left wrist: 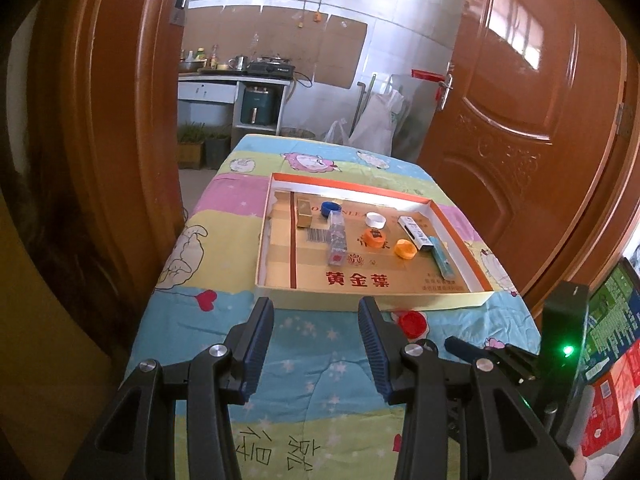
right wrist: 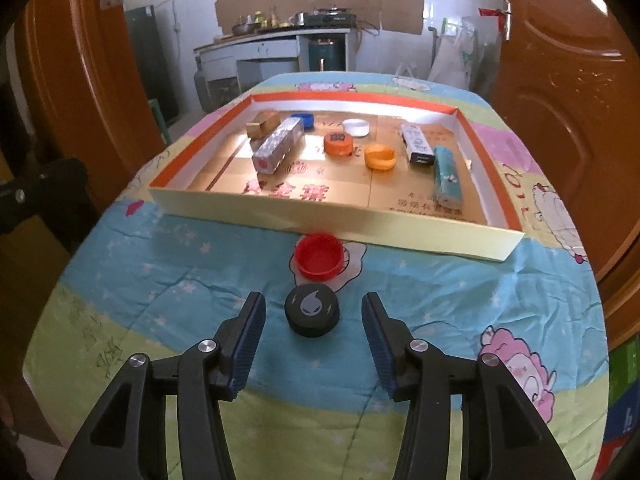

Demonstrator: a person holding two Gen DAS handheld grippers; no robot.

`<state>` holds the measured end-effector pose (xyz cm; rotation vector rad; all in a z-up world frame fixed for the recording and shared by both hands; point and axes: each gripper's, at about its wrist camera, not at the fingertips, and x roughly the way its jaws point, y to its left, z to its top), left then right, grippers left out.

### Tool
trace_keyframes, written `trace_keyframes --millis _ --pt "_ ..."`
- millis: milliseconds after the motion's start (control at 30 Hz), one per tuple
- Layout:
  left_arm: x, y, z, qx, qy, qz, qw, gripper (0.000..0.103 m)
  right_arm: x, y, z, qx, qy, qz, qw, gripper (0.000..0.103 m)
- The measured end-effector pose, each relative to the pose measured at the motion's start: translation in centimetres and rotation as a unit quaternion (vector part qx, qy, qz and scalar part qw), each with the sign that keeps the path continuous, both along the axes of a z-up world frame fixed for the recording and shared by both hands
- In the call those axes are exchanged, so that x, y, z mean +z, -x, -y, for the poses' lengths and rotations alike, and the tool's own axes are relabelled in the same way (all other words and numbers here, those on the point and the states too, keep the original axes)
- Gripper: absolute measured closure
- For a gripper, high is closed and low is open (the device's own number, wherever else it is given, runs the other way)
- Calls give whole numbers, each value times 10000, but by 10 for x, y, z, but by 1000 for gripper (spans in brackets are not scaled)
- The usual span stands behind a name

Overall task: Organize rigid objects
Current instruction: 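Close the right gripper on the black logo cap while the left grasps the red cap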

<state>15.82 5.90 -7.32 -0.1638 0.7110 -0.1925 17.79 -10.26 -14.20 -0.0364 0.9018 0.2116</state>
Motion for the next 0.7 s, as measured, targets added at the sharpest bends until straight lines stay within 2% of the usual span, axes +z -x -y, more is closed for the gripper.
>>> trace_keyframes --millis 33,100,133,433,700 --pt "0 0 0 -2 5 -8 10000 59 -2 -1 -2 26 54 -20 10000 52" --pt "-2 -1 -1 0 16 -29 10000 59 -5 -4 -5 51 171 -56 9998 62" --pt "-3 -2 -1 0 22 -48 10000 59 -7 -5 -6 72 212 -91 9997 73" --pt "-14 -10 4 -131 97 -193 9997 59 -6 -2 -2 86 208 -30 9997 73" --pt "-27 -20 51 -891 99 -332 9954 59 6 15 31 -293 19 96 9995 73"
